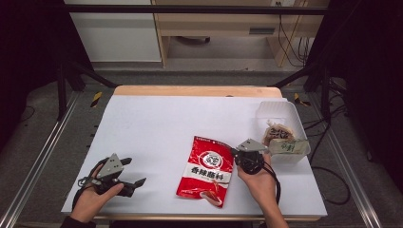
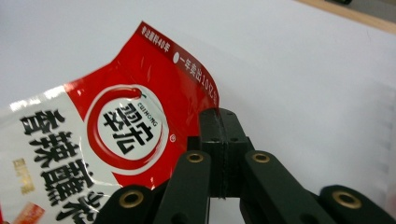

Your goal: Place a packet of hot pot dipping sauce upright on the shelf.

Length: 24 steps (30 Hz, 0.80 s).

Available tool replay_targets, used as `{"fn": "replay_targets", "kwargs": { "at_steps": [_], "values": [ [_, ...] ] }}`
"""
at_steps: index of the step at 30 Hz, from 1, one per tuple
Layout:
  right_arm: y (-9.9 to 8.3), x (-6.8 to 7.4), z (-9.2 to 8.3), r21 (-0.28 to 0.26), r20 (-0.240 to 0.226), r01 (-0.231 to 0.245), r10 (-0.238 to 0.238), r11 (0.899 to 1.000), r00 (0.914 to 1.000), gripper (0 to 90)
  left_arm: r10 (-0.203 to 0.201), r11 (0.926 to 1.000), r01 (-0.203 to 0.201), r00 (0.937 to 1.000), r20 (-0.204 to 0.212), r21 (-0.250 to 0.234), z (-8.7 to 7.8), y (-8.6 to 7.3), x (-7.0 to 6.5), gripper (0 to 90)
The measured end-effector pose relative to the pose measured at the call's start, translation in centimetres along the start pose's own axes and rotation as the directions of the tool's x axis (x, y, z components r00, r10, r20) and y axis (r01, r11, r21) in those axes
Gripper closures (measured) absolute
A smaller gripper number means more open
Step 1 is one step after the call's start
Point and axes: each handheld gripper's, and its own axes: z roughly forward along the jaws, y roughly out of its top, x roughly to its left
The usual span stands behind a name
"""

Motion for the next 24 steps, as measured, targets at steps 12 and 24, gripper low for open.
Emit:
{"fn": "replay_targets", "kwargs": {
  "at_steps": [12, 24],
  "values": [
    [3.7, 3.0, 0.0, -0.084, -0.077, 0.098, -0.105, 0.992, 0.9915, 90.0, 0.021, 0.9994, -0.021, 0.9997, -0.01, -0.027, -0.5, 2.4, -0.3, 10.4],
    [4.7, 5.0, -2.1, -0.142, -0.159, 0.158, -0.18, 0.977, 0.9707, 90.0, 0.069, 0.9975, -0.069, 0.9976, 0.009, -0.018, 1.9, 5.5, -1.3, 13.5]
  ]
}}
